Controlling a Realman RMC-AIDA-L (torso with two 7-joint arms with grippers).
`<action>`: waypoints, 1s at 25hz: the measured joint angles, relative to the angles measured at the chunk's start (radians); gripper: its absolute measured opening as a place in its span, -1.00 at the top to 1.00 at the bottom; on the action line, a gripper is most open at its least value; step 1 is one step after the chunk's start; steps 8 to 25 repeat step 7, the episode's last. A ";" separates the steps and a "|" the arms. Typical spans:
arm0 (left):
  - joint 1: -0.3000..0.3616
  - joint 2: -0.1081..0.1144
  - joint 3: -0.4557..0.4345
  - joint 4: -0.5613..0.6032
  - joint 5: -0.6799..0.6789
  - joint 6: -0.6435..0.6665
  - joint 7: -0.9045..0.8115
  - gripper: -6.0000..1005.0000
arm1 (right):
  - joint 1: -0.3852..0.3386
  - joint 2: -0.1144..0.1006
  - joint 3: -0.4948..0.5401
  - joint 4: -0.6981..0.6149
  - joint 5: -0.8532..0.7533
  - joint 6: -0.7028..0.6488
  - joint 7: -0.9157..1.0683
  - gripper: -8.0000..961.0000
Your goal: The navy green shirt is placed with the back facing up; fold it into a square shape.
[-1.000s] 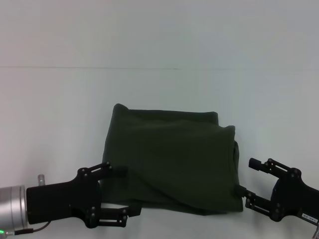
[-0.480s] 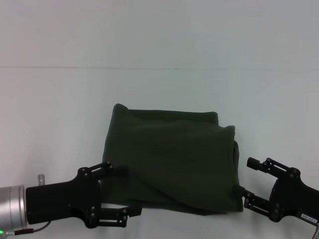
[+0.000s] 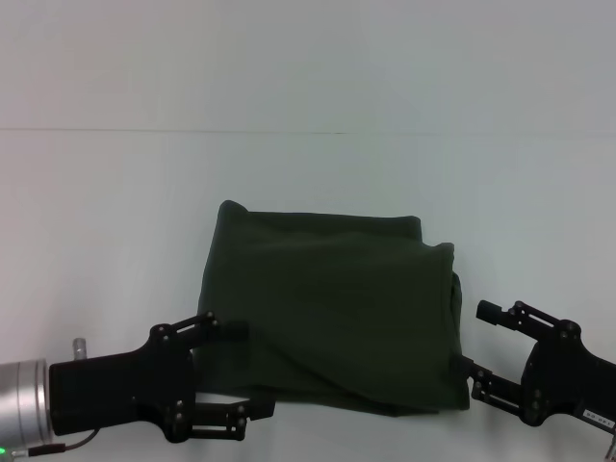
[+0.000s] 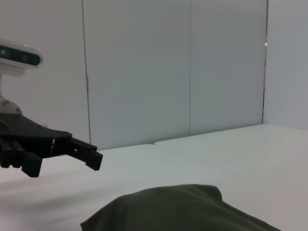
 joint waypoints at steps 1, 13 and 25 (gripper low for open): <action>-0.001 0.000 0.000 0.000 0.000 0.000 0.000 -0.93 | 0.001 0.000 0.000 -0.001 0.000 -0.004 0.000 -0.57; -0.004 0.000 0.000 -0.003 -0.010 -0.005 0.001 -0.93 | 0.003 0.000 0.002 -0.005 0.000 -0.011 0.003 -0.57; -0.004 0.000 0.000 -0.003 -0.010 -0.005 0.001 -0.93 | 0.003 0.000 0.002 -0.005 0.000 -0.011 0.003 -0.57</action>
